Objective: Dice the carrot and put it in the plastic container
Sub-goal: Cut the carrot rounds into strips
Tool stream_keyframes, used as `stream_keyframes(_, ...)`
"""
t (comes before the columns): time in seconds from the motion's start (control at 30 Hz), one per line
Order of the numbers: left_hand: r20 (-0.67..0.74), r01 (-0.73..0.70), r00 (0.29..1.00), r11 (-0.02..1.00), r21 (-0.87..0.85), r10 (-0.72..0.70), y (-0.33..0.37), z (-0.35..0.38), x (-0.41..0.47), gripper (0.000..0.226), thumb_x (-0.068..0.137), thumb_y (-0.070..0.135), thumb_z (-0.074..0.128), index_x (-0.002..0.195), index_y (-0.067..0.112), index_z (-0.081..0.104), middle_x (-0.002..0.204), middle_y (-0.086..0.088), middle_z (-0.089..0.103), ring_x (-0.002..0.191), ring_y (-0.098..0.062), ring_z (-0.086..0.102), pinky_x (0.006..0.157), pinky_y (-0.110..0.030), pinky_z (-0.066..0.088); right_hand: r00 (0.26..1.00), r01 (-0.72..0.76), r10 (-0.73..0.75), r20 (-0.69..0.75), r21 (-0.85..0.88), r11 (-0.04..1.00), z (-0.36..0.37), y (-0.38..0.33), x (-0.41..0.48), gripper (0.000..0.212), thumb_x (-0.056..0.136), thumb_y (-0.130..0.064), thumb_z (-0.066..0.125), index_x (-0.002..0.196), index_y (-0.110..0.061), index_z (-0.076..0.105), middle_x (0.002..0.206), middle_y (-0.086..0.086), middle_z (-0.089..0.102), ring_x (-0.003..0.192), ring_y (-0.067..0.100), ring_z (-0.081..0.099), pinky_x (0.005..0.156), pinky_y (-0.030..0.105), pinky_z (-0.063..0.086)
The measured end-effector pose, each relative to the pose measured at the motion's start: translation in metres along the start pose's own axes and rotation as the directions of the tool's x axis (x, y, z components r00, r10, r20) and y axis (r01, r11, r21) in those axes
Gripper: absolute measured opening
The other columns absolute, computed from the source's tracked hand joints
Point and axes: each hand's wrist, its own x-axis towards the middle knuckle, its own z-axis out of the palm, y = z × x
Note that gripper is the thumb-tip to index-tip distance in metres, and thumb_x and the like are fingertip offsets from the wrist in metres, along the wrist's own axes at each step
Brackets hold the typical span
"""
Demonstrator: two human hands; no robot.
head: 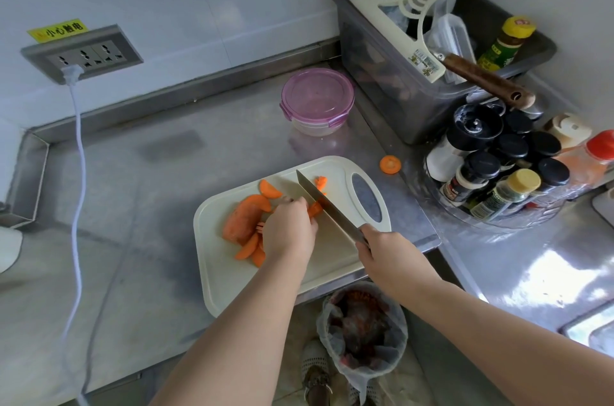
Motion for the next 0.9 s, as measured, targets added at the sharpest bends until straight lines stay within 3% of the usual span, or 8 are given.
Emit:
stream_keyframes(0.17,0.04,0.009,0.999,0.997,-0.082,-0.006,-0.002,-0.003,-0.001,0.024,0.092,0.028,0.057,0.111,0.014,0.061,0.116,-0.006,0.06,0.103,-0.027,0.061,0.074,-0.035,0.046,0.996,0.039,-0.043,-0.073,-0.053,0.998,-0.001,0.0,-0.006,0.013,0.103,-0.026,0.033,0.103,-0.019,0.043,0.063,-0.007,0.041,0.059,0.02,0.046,0.045,0.026,0.026)
stream_keyframes(0.3,0.032,0.022,0.999,0.991,-0.129,-0.018,-0.003,-0.003,-0.003,0.026,0.092,0.027,0.056,0.115,0.016,0.062,0.119,-0.006,0.058,0.105,-0.026,0.06,0.078,-0.034,0.046,0.993,0.077,-0.087,-0.08,-0.123,0.989,0.0,-0.004,-0.011,0.019,0.103,-0.026,0.031,0.113,-0.017,0.045,0.066,-0.006,0.044,0.06,0.022,0.051,0.051,0.029,0.036)
stream_keyframes(0.73,0.029,0.021,0.999,0.995,-0.1,-0.018,-0.001,-0.007,-0.003,0.02,0.093,0.025,0.055,0.104,0.01,0.063,0.114,-0.008,0.059,0.102,-0.028,0.059,0.069,-0.032,0.038,0.998,0.042,-0.049,-0.031,-0.187,0.981,0.004,-0.012,-0.009,0.02,0.104,-0.022,0.03,0.118,-0.017,0.043,0.066,-0.004,0.045,0.059,0.022,0.052,0.053,0.03,0.042)
stream_keyframes(0.9,0.012,0.002,1.0,0.998,-0.068,-0.001,-0.002,-0.005,-0.003,0.021,0.095,0.025,0.054,0.105,0.009,0.063,0.115,-0.008,0.058,0.101,-0.027,0.059,0.068,-0.03,0.037,1.0,0.006,-0.005,0.004,-0.237,0.972,0.008,-0.012,-0.005,0.016,0.097,-0.008,0.04,0.112,-0.015,0.04,0.069,-0.001,0.051,0.061,0.023,0.057,0.051,0.032,0.041)
